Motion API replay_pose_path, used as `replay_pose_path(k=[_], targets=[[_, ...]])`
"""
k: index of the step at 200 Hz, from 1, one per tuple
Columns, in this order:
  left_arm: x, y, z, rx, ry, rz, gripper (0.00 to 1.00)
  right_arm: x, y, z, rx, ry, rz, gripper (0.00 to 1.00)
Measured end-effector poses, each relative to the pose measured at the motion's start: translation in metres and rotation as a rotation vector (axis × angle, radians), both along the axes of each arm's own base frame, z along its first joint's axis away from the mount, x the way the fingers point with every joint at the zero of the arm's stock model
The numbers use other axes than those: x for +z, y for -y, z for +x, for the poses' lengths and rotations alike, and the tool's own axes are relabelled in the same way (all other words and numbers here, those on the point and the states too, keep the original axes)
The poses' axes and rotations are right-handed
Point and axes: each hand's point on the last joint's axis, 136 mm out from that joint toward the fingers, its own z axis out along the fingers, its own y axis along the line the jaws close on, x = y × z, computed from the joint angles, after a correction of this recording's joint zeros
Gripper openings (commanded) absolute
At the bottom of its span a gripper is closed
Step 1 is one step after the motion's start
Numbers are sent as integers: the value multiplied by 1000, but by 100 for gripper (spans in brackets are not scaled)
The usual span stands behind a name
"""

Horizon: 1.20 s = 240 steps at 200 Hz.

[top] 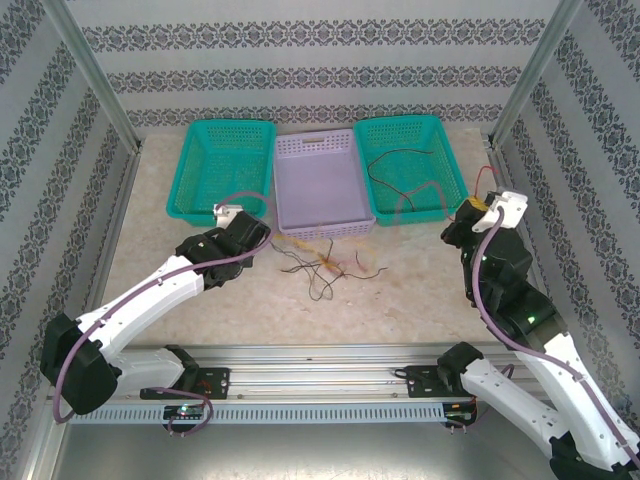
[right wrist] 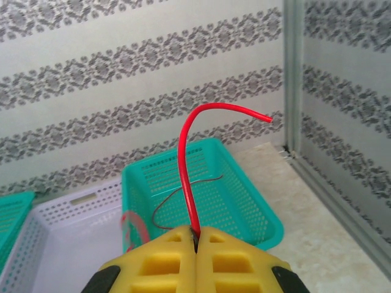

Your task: Untangle the cables

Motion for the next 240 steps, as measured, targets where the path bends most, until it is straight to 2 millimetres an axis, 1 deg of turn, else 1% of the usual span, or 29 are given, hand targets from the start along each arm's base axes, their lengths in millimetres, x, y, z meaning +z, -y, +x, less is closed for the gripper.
replay_pose_path(k=[26, 49, 75, 95, 116, 134, 154, 196, 217, 230, 240], targets=[[0, -5, -2, 12, -7, 20, 0, 6, 17, -7, -80, 20, -21, 0], [0, -7, -2, 18, -8, 21, 0, 12, 25, -12, -116, 37, -29, 0], [-1, -6, -2, 16, -14, 13, 0, 21, 22, -8, -108, 44, -28, 0], [-4, -1, -2, 2, -25, -14, 0, 25, 13, 6, -100, 29, -46, 0], [-5, 4, -3, -12, -35, -39, 0, 24, 6, 27, -111, -5, -92, 0], [-6, 9, -2, -27, -39, -64, 0, 20, 4, 52, -125, -49, -118, 0], [-7, 15, -1, -42, -39, -89, 0, 16, 9, 86, -148, -99, -124, 0], [-6, 24, 1, -73, -38, -127, 0, 5, 27, 154, -162, -184, -85, 0], [-7, 27, 1, -86, -46, -138, 0, -13, 29, 189, -148, -240, -74, 0], [-7, 28, 1, -88, -47, -142, 0, -31, 28, 206, -136, -286, -77, 0], [-7, 30, 1, -86, -44, -157, 0, -49, 26, 219, -126, -333, -82, 0]])
